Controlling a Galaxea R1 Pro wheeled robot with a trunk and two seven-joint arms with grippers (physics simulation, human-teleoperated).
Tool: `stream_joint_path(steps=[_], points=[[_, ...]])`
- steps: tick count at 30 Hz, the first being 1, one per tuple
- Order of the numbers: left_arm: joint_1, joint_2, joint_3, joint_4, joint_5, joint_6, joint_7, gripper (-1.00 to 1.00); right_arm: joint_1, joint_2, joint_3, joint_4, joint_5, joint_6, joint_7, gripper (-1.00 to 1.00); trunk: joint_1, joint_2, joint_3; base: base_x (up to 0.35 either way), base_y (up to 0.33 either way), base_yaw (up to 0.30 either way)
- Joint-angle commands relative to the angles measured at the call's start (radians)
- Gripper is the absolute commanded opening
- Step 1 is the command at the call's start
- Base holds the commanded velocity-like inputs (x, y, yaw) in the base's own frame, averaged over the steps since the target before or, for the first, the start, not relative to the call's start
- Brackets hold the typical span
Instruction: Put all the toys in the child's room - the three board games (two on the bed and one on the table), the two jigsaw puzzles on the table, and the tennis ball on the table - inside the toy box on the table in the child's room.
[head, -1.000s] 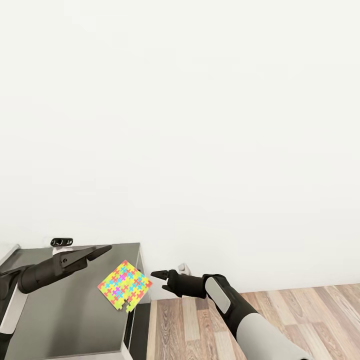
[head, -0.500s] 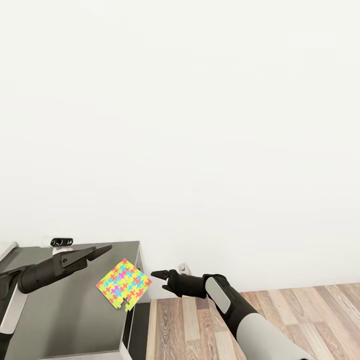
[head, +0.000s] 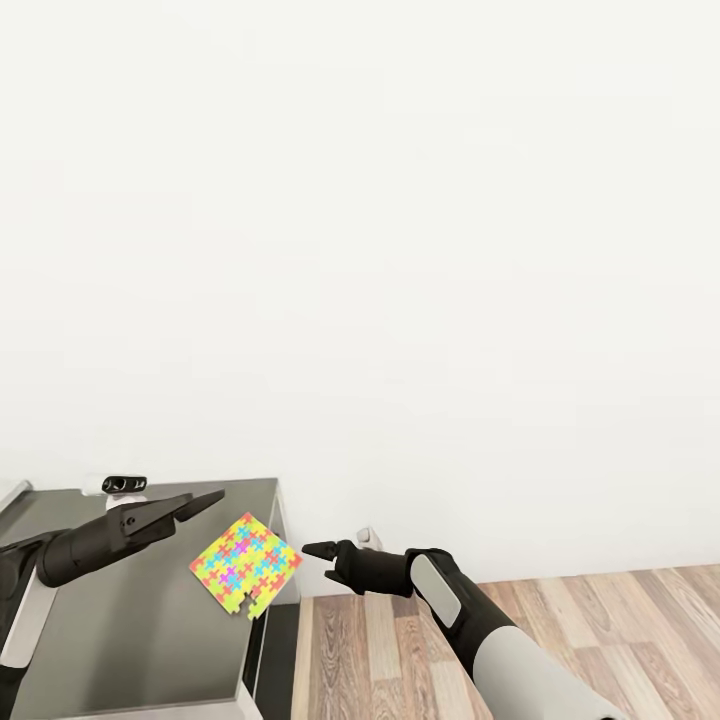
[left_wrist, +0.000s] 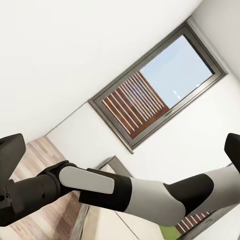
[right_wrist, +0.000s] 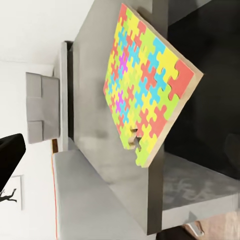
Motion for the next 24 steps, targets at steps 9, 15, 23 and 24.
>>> stream_joint_path(steps=[9,15,23,24], points=[[-0.001,0.0,0.001,0.0,-0.001,0.011,-0.004,1.0,-0.001,0.0,0.0,0.0,0.0,0.002,0.002,1.0,0.035,-0.064,-0.029,0.0,0.0,0.0],[-0.001,0.0,0.001,0.0,-0.001,0.01,-0.004,1.0,-0.001,0.0,0.002,0.0,0.001,-0.005,0.003,1.0,0.058,-0.106,-0.048,0.0,0.0,0.0],[-0.001,0.0,0.0,0.0,-0.001,0.009,-0.004,1.0,-0.001,0.0,0.007,0.0,0.0,-0.043,0.005,1.0,0.088,-0.162,-0.073,0.0,0.0,0.0],[-0.001,0.0,0.0,0.0,-0.001,0.009,-0.004,1.0,-0.001,0.0,0.008,0.0,0.0,-0.044,0.006,1.0,0.092,-0.169,-0.076,0.0,0.0,0.0]])
